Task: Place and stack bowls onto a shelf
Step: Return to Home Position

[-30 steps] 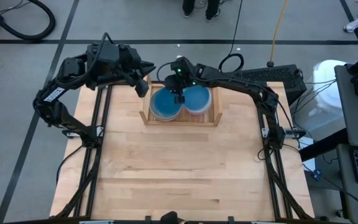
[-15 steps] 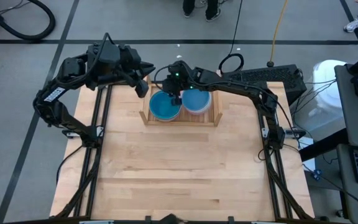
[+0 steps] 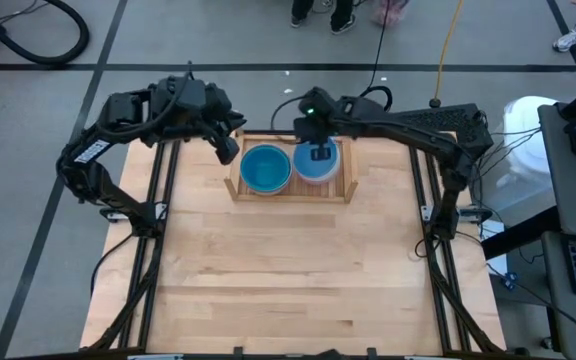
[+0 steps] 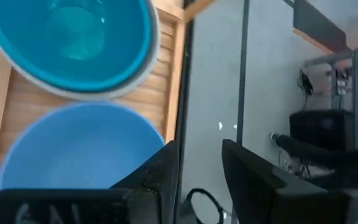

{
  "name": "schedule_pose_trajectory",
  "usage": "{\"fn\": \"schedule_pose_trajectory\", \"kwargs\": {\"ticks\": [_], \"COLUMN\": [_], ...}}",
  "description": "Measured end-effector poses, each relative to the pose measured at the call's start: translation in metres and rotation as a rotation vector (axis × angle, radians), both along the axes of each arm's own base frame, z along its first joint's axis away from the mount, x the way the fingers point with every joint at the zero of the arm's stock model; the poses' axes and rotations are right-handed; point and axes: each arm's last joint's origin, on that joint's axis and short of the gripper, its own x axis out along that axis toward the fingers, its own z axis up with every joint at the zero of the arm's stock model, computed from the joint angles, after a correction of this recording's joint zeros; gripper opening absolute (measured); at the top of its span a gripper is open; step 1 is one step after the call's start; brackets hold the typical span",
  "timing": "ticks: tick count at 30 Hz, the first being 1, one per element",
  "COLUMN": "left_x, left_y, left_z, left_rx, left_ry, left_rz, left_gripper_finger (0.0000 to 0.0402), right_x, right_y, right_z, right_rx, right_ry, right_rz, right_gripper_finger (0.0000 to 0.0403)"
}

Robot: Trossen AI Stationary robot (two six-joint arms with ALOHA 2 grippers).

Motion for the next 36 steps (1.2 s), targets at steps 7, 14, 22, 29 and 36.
{"fn": "schedule_pose_trajectory", "kwargs": {"ticks": [7,14,22,29,36], "left_x": [0.03,0.077,0.137,0.181,0.211], "left_y": [0.006,0.013,0.024,0.032,0.041], "left_z": [-0.023,-0.055,-0.092,-0.129,-0.154], "left_rx": [-0.012,-0.038,-0.02,0.005,-0.051], "left_ry": [0.106,0.2,0.186,0.184,0.088], "left_rz": [-0.024,-0.122,-0.176,-0.265,-0.194], "left_gripper_finger": [0.0058,0.0058,0.0058,0.0058,0.0058], "right_x": [-0.041,-0.085,-0.132,-0.152,-0.161], "right_y": [0.009,0.026,0.044,0.052,0.056], "right_z": [0.041,0.085,0.115,0.121,0.119], "right_rx": [-0.073,-0.175,-0.226,-0.208,-0.175], "right_ry": [-0.037,-0.126,-0.209,-0.215,-0.177], "right_rz": [-0.083,-0.158,-0.267,-0.288,-0.308], "right_gripper_finger": [0.0116,0.0116,0.0116,0.0116,0.0116]}}
